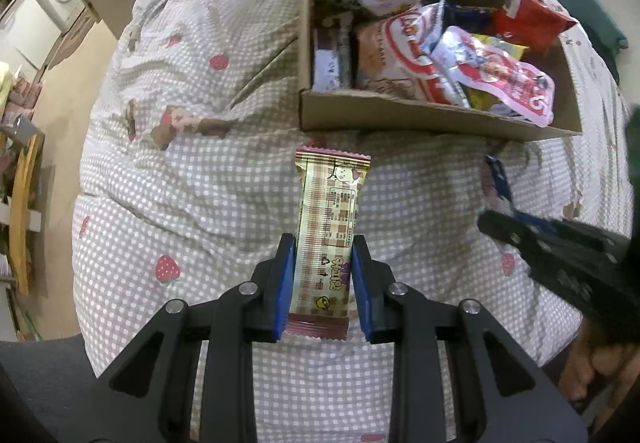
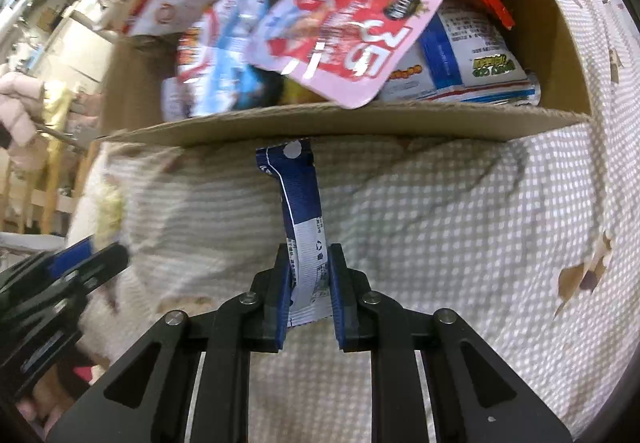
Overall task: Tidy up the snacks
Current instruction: 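Lower the wafer bar and stick packet into the box and open both tools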
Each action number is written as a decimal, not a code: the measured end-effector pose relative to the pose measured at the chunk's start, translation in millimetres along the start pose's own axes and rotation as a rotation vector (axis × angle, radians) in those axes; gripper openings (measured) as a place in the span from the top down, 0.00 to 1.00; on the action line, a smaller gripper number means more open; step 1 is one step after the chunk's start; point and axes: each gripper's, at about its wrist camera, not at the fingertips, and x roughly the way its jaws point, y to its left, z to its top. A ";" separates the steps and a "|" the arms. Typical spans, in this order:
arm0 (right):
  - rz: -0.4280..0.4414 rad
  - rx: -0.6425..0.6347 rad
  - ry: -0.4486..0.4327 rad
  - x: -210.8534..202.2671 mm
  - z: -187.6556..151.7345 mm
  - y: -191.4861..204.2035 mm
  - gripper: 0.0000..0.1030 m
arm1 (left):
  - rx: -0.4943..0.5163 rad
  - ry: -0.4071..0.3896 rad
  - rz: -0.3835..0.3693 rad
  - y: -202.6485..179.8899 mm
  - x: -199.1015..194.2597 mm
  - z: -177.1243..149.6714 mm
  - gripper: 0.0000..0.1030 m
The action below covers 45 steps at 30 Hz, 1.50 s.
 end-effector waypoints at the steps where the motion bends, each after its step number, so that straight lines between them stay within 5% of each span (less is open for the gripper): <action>1: 0.012 -0.005 -0.001 -2.4 -2.5 0.9 0.82 | -0.008 0.004 0.001 1.5 1.4 0.0 0.77; 13: 0.215 -0.064 -0.160 -52.2 -13.9 31.1 0.82 | -0.068 -0.129 0.048 14.0 -23.7 7.2 0.77; 19: 0.272 0.015 -0.348 -98.1 1.0 10.6 0.82 | -0.095 -0.220 0.012 19.4 -61.4 25.7 0.77; 27: 0.260 0.209 -0.497 -128.5 20.3 -40.4 0.82 | -0.006 -0.358 -0.009 -0.8 -99.0 66.8 0.77; 35: 0.195 0.241 -0.475 -125.0 50.6 -64.4 0.82 | 0.079 -0.387 -0.037 -27.1 -70.8 102.9 0.77; 40: 0.098 0.147 -0.433 -103.8 71.8 -59.3 0.82 | 0.074 -0.362 -0.048 -28.9 -46.7 105.3 0.77; 45: 0.098 0.234 -0.387 -80.9 66.4 -76.1 0.82 | 0.056 -0.350 -0.035 -23.1 -32.0 110.2 0.77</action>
